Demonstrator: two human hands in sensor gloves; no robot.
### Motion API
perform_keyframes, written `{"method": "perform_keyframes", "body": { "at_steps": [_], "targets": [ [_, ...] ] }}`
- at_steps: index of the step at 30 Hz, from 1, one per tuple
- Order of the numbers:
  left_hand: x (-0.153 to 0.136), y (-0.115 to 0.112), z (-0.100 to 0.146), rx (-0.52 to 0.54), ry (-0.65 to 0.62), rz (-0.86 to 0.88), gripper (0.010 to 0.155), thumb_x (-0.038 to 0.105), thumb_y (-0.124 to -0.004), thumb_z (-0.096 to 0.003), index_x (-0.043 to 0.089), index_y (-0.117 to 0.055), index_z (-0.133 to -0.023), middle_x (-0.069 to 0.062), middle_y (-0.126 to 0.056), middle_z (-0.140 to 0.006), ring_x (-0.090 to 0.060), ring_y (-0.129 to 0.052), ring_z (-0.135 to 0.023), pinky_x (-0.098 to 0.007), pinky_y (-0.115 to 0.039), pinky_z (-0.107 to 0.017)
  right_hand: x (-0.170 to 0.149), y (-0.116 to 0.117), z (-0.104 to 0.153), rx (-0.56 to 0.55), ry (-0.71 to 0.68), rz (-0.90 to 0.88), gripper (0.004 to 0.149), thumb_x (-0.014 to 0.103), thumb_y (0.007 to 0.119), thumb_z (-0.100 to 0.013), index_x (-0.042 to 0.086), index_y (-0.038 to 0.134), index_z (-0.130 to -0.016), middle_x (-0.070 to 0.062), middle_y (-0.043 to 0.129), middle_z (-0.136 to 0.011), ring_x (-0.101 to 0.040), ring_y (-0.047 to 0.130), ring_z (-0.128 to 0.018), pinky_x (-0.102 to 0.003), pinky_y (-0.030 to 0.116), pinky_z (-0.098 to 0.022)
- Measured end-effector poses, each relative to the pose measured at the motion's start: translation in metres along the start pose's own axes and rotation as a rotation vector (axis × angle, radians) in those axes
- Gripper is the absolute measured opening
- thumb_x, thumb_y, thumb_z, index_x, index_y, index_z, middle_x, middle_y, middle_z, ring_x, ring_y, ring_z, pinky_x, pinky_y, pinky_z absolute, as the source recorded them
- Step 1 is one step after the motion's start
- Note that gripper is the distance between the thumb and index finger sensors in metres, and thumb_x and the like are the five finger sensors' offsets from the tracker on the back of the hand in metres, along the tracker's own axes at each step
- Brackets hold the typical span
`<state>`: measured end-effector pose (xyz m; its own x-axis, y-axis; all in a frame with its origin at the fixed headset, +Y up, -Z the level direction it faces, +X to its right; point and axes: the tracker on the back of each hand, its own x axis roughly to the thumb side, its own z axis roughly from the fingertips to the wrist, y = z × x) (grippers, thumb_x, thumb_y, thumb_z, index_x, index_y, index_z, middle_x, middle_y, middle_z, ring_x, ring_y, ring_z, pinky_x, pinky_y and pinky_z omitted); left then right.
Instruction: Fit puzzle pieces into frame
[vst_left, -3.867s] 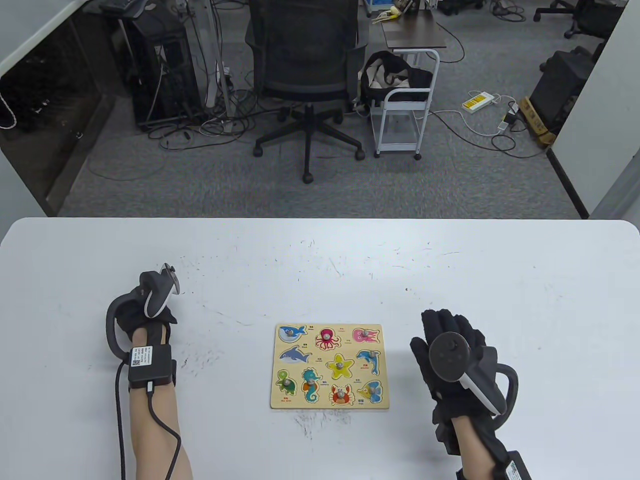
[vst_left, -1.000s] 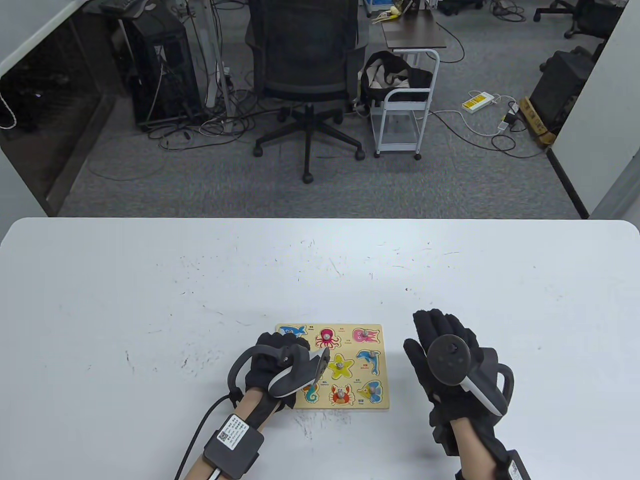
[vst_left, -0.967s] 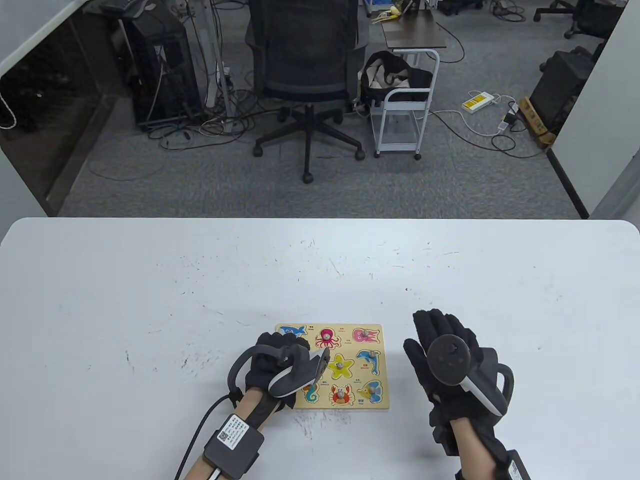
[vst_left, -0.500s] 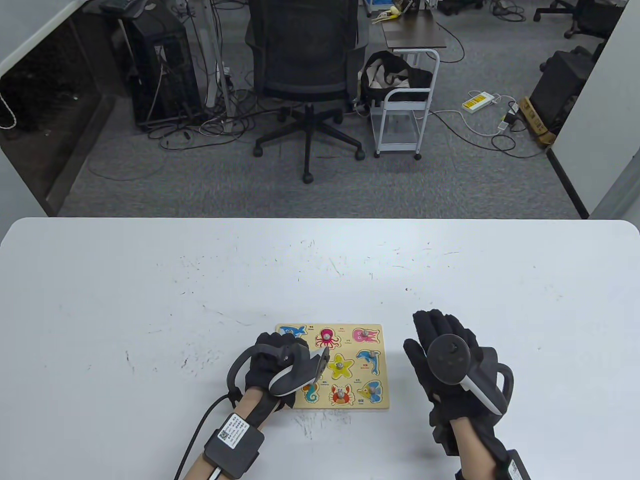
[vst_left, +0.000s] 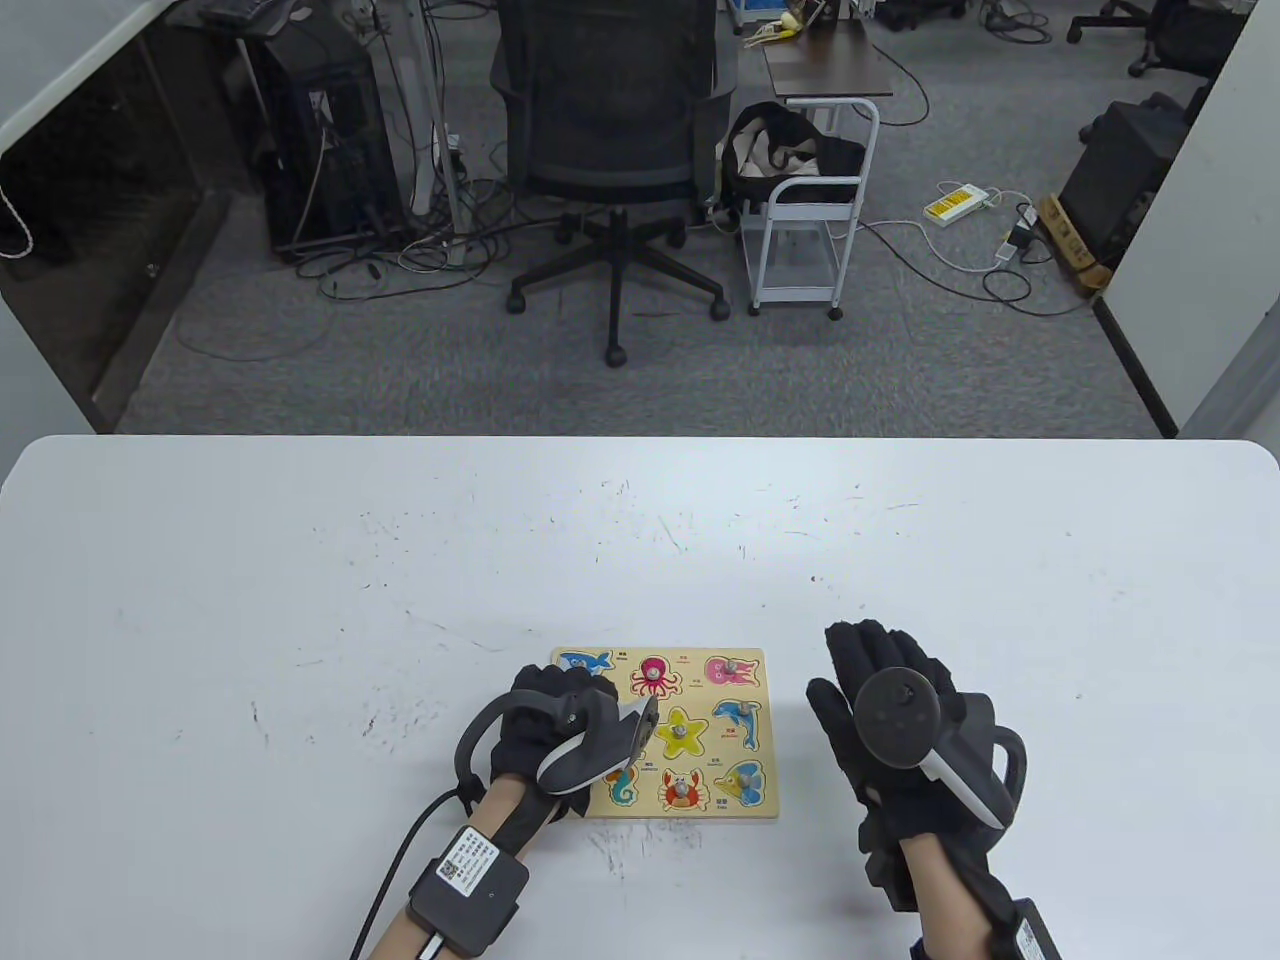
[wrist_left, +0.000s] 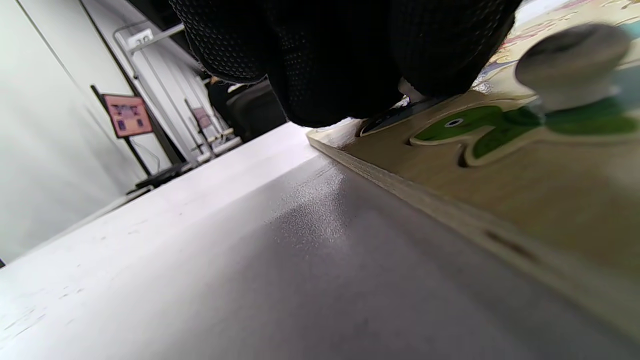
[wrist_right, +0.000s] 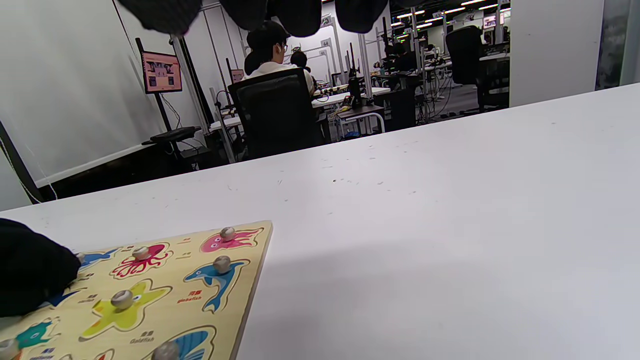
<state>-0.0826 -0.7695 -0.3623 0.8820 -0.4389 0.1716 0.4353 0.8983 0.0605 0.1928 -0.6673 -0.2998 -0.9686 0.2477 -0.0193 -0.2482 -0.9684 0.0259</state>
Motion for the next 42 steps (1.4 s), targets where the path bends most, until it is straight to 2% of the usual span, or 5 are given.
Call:
{"method": "perform_keyframes", "body": {
  "at_steps": [9,20,34,39,42],
  "targets": [
    [-0.008,0.006,0.003,-0.023,0.004,0.020,0.054,0.055,-0.080,-0.0463,0.046,-0.072,-0.099,0.016,-0.091,-0.098,-0.009,-0.095,-0.088,-0.040,-0.078,-0.074,0.000,0.000,0.000,0.002,-0.001,-0.002,0.064,0.054,0.072,-0.051,0.030,0.058,-0.109,-0.003,0.060,-0.117,-0.039,0.061,-0.107,-0.059,0.049,-0.078],
    [-0.078,0.042,0.035,0.065,0.152,0.280,0.062,0.058,-0.077,-0.0472,0.043,-0.064,-0.106,0.012,-0.083,-0.109,-0.015,-0.087,-0.099,-0.043,-0.073,-0.078,0.002,0.001,-0.001,0.003,-0.016,0.000,0.064,0.054,0.071,-0.051,0.030,0.057,-0.109,-0.004,0.060,-0.117,-0.039,0.061,-0.107,-0.059,0.049,-0.078],
    [-0.128,0.036,0.067,0.145,0.252,0.476,0.070,0.060,-0.070,-0.0494,0.039,-0.053,-0.113,0.004,-0.067,-0.121,-0.026,-0.067,-0.113,-0.051,-0.060,-0.084,0.012,0.011,-0.001,-0.008,-0.026,0.065,0.066,0.055,0.071,-0.051,0.030,0.052,-0.110,-0.003,0.055,-0.119,-0.039,0.057,-0.109,-0.059,0.047,-0.079],
    [-0.131,0.036,0.067,0.093,0.222,0.538,0.077,0.062,-0.066,-0.0505,0.035,-0.039,-0.118,-0.003,-0.045,-0.129,-0.035,-0.043,-0.118,-0.058,-0.044,-0.086,0.013,0.011,-0.001,-0.023,-0.017,0.076,0.068,0.055,0.071,-0.051,0.031,0.049,-0.111,-0.003,0.049,-0.121,-0.039,0.049,-0.112,-0.060,0.041,-0.080],
    [-0.131,0.037,0.070,0.099,0.225,0.516,0.078,0.062,-0.065,-0.0507,0.035,-0.037,-0.118,-0.003,-0.043,-0.129,-0.036,-0.041,-0.118,-0.059,-0.043,-0.086,0.013,0.011,0.000,-0.032,-0.017,0.081,0.070,0.055,0.071,-0.051,0.031,0.045,-0.112,-0.003,0.043,-0.122,-0.039,0.042,-0.113,-0.060,0.038,-0.080]
  ]
}}
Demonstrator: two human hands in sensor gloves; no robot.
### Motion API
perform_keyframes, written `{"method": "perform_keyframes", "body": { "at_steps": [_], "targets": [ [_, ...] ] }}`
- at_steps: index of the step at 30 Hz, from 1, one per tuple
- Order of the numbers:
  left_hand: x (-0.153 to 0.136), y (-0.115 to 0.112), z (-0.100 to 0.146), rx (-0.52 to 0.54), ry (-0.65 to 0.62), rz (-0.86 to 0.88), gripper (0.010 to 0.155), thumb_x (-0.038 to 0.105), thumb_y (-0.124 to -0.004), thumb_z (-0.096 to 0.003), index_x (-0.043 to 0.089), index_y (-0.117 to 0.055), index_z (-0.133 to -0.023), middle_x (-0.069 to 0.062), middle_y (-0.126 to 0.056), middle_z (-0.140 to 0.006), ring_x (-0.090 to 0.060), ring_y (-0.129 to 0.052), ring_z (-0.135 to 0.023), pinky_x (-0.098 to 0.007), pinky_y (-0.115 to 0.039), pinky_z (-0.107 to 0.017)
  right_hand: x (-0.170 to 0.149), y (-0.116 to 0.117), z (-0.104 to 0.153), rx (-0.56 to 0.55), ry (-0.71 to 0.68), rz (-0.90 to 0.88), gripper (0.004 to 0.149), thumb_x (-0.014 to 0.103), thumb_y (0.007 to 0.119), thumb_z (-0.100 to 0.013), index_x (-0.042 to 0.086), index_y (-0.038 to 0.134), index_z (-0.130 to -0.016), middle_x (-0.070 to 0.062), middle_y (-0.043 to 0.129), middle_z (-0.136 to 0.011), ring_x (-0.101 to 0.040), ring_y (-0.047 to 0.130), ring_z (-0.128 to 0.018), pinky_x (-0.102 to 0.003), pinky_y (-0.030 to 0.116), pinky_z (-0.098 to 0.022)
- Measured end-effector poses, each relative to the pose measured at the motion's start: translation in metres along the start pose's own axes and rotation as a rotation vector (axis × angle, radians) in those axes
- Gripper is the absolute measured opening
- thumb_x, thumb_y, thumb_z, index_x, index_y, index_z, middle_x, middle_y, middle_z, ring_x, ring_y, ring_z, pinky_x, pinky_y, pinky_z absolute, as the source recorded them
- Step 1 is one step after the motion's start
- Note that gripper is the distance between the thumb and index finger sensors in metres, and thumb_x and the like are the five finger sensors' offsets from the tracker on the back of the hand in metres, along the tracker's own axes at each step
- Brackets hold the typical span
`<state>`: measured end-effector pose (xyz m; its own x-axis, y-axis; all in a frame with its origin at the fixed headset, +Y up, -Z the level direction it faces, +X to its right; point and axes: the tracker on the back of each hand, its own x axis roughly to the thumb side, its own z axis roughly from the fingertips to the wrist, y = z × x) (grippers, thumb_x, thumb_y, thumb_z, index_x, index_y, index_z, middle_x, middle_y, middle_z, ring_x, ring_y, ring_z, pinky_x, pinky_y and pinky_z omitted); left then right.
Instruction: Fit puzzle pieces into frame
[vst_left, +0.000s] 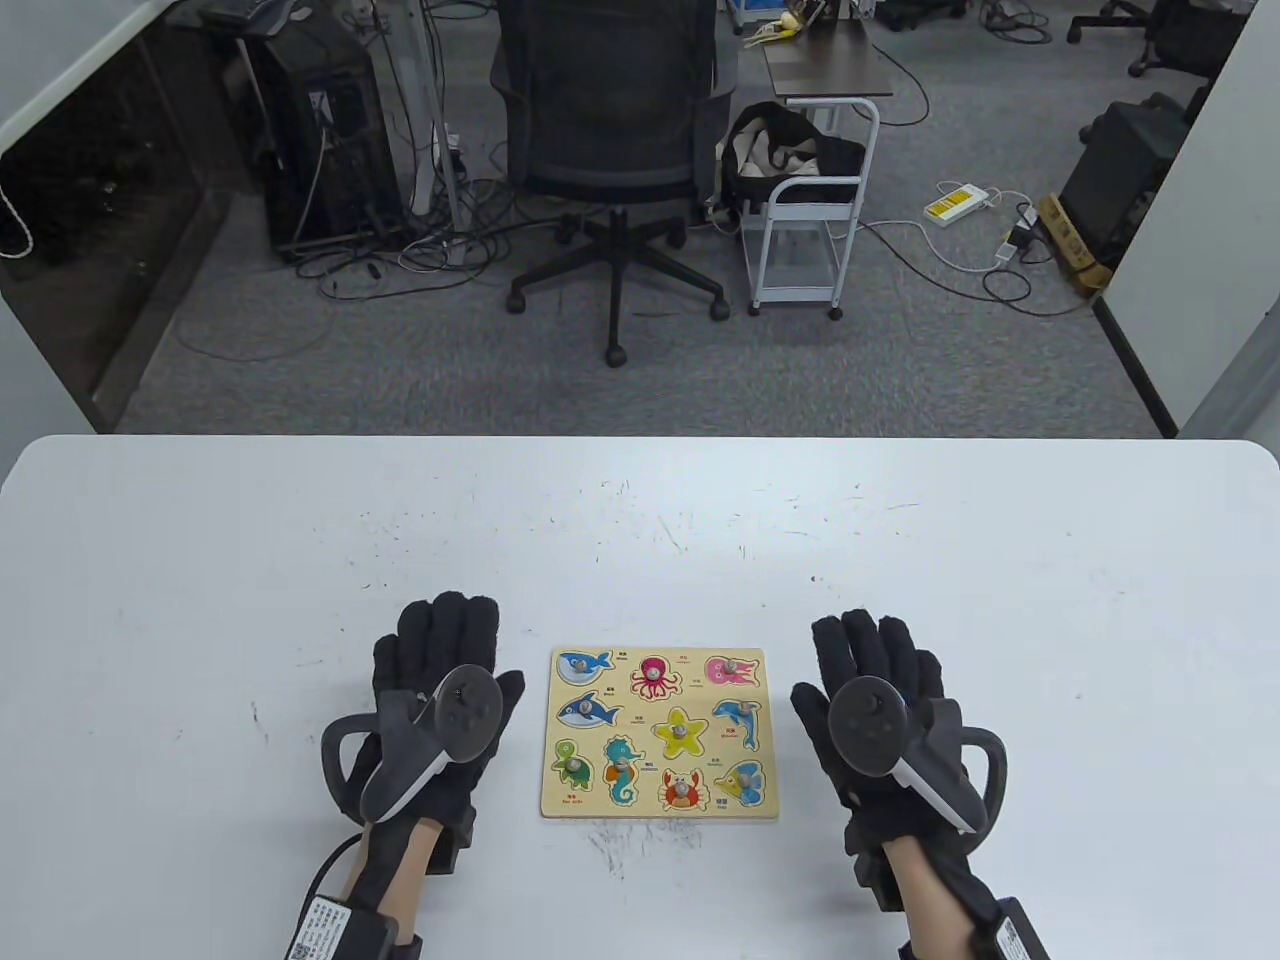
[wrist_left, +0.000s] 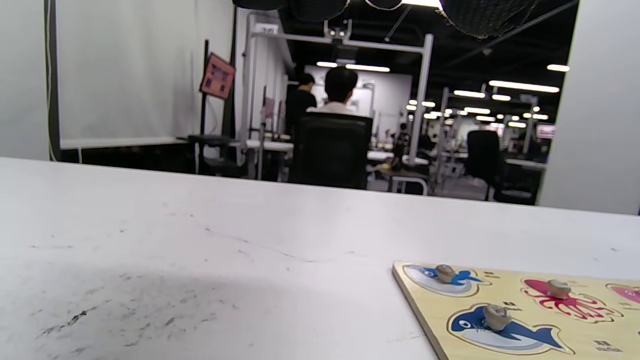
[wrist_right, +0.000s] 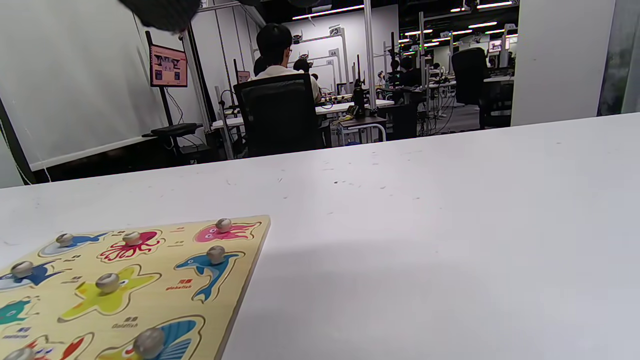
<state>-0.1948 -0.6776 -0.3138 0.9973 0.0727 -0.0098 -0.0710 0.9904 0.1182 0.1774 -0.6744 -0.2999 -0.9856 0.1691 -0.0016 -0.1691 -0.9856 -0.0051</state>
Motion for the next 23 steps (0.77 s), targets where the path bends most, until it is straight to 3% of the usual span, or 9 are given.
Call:
{"method": "perform_keyframes", "body": {
  "at_steps": [23],
  "targets": [
    [-0.0002,0.0031,0.0032,0.000,-0.002,0.030,0.077,0.062,-0.065,-0.0508,0.036,-0.038,-0.118,-0.003,-0.044,-0.129,-0.036,-0.043,-0.118,-0.059,-0.044,-0.086,-0.0018,0.0017,-0.0014,0.022,0.002,-0.008,0.070,0.055,0.070,-0.051,0.031,0.045,-0.112,-0.003,0.042,-0.122,-0.039,0.040,-0.113,-0.061,0.036,-0.080]
  ]
}}
